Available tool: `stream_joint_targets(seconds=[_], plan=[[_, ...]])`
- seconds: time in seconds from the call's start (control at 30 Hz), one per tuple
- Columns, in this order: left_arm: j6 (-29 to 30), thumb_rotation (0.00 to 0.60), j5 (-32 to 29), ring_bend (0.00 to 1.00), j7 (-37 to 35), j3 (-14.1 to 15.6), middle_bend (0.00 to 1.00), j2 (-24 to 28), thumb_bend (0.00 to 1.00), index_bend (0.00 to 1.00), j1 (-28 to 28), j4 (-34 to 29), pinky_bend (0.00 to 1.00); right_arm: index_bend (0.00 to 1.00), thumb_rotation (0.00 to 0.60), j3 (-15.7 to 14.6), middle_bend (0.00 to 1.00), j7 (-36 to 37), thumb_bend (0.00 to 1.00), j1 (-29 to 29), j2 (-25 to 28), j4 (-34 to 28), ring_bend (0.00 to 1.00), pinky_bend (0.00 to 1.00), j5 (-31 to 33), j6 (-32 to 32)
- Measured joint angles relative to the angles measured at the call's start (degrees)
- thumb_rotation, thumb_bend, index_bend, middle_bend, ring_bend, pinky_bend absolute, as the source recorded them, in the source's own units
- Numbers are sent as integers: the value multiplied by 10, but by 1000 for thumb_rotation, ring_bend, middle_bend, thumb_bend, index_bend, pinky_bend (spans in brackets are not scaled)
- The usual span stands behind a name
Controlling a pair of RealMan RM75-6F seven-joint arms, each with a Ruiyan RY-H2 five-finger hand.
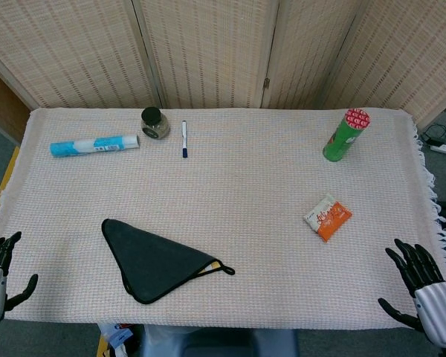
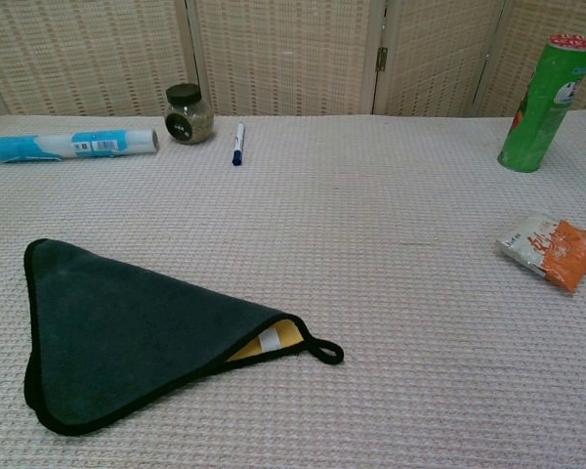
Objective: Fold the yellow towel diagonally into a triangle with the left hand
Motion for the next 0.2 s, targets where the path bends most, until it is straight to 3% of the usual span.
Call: stream_joint_targets(seconds=[0.2], plan=[[23, 600, 9, 106, 8, 2, 167, 12, 358, 78, 22, -6, 65, 0, 600, 2, 0, -36, 242, 5, 3, -29, 0, 0, 10, -28]])
